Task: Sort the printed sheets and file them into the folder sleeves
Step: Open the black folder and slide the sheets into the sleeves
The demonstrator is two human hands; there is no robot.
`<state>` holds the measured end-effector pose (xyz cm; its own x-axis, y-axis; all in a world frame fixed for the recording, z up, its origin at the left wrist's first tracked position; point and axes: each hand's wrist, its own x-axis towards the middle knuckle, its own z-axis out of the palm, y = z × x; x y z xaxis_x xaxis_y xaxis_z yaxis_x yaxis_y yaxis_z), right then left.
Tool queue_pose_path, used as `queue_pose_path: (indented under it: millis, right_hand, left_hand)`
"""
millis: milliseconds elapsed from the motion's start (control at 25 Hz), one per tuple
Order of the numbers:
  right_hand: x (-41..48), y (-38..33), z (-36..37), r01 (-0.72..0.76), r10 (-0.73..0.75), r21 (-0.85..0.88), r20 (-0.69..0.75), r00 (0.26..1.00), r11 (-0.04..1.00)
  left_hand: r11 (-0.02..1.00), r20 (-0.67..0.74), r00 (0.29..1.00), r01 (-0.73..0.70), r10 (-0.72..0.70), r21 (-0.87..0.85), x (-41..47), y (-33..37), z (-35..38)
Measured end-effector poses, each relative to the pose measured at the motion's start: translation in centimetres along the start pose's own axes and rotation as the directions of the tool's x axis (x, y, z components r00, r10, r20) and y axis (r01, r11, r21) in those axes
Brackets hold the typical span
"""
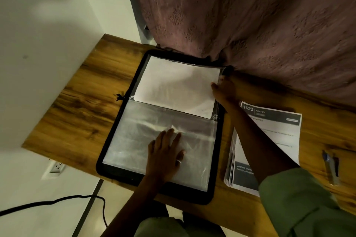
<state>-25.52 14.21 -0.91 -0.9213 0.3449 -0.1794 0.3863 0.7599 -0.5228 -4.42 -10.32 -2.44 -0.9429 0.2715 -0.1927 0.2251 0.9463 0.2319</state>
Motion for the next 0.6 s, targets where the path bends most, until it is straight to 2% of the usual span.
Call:
queue_pose_path:
  millis: [80,160,360,480,600]
  right_hand:
    - [-0.4,0.3,0.3,0.068,-0.066,-0.158,0.016,0.998,0.985]
    - [-1.3,0.8,0.5,0.122,-0.121,-0.228,0.02,0.993,0.966]
    - [-6.7,2.2,-1.5,0.185,-0.188,-0.045,-0.065,0.98,0.982]
    - [-10.5,5.8,-2.6,0.25,-0.249,-0.012,-0.128,0.96,0.968]
    - [-13.6,10.4,-3.4,0.171,-0.174,-0.035,-0.112,0.978,0.985]
  left_hand:
    - [1.0,0.001,1.0,-0.003,0.003,-0.002,0.0,0.0,0.0]
    - [1.0,-0.014,1.0,0.002,-0.002,0.005,-0.1,0.0,0.1]
    - [0.999,-0.013,1.0,0.017,-0.016,0.031,0.0,0.4,0.2]
    - [0.999,-0.003,0.999,0.043,-0.043,0.005,0.1,1.5,0.1]
    - [0.996,0.004,0.997,0.08,-0.08,-0.032,0.4,3.0,0.0]
